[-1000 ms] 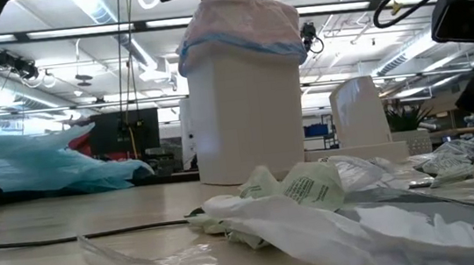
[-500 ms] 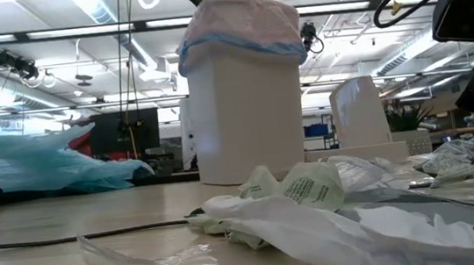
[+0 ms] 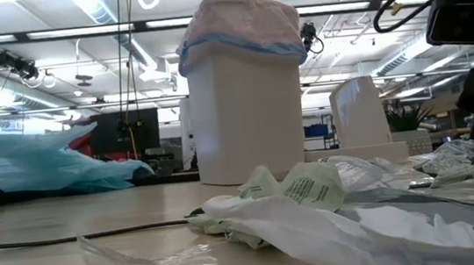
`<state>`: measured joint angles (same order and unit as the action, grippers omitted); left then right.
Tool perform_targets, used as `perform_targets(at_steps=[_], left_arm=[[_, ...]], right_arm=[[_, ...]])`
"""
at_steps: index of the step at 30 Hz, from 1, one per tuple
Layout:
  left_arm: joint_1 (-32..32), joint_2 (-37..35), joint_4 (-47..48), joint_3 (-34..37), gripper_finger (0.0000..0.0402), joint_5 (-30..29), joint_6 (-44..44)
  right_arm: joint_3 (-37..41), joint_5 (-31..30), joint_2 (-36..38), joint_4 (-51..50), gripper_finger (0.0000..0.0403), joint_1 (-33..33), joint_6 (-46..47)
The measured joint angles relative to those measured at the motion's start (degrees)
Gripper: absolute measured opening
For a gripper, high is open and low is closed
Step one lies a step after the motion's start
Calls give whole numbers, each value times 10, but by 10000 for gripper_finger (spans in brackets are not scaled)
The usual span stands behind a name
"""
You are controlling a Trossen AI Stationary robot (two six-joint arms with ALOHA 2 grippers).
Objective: Place trash/remove bag and relplace
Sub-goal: Put the brown napkin into the trash bin
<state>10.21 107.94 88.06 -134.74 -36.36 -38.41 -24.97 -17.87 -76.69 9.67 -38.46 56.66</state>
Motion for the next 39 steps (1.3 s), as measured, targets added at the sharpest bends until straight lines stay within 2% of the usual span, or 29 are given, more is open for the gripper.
perform_targets(at_steps=[7, 11, 15, 21, 24, 28, 31, 35, 39], left_arm=[[102, 0, 20, 3, 128, 2, 35], [135, -1, 19, 54, 115, 4, 34], [160, 0, -17, 158, 100, 32, 33], [180, 1, -145, 364, 85, 128, 18], [192, 1, -250, 458, 79, 183, 7], [205, 1, -435, 563, 71, 252, 0], [211, 1, -538, 621, 65, 285, -26], [216, -19, -595, 676, 58, 295, -59], [218, -71, -639, 724, 53, 284, -81]], right_arm=[[0, -19, 0, 68, 138, 13, 11], [-1, -20, 0, 136, 136, 36, -25], [-24, -21, 0, 156, 133, 64, -47], [-97, -16, 0, 143, 132, 83, -132], [-154, -12, 0, 52, 132, 86, -160], [-250, 14, -6, -148, 132, 90, -163], [-319, 30, -24, -286, 132, 90, -158], [-396, 70, -64, -471, 132, 87, -123], [-426, 129, -106, -662, 132, 70, -13]])
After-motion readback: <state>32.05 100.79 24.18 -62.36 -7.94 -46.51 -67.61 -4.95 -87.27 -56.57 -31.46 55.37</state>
